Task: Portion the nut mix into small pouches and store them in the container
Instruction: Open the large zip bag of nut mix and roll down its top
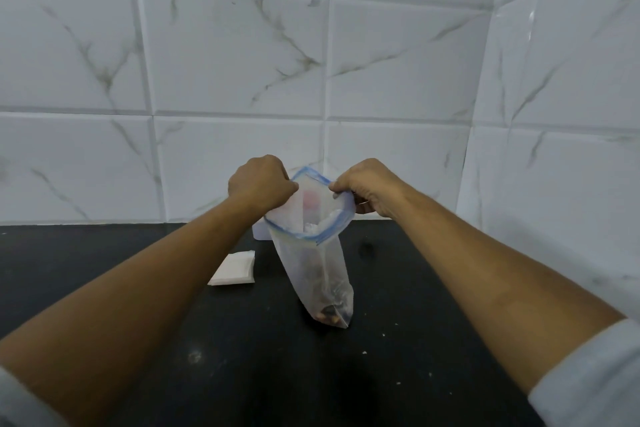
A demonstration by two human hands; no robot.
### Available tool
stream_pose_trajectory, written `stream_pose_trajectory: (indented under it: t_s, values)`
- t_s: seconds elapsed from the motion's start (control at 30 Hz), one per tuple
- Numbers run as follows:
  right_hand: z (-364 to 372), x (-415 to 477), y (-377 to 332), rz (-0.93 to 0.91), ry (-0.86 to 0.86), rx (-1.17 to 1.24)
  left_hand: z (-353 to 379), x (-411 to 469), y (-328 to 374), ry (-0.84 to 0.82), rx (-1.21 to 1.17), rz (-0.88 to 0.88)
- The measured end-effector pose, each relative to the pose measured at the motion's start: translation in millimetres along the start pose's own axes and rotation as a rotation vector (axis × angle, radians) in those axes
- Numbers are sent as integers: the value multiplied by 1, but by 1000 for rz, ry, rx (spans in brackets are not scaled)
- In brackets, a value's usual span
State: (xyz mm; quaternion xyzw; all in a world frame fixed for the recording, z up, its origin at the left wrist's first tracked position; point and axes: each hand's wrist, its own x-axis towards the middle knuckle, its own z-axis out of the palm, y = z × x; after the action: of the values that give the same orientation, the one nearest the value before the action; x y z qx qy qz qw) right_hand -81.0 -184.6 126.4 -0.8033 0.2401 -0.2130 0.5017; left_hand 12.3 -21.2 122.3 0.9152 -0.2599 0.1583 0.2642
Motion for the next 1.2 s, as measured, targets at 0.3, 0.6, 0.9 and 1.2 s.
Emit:
stream_pose_trajectory:
  t_s: [0.3,0.6,0.9,1.2]
  values:
    - [-2,-1,-11,128,-81,202,8,7,13,-355,-1019,-441]
    - [-16,-8,-2,294,-174,444,7,6,-12,-559,-1341,-582]
    - [-21,1,16,417,-212,598,17,4,-27,-543,-1311,-633]
    - [-44,-15,23,196,-128,-38,6,-13,-37,-404,-1109,-443]
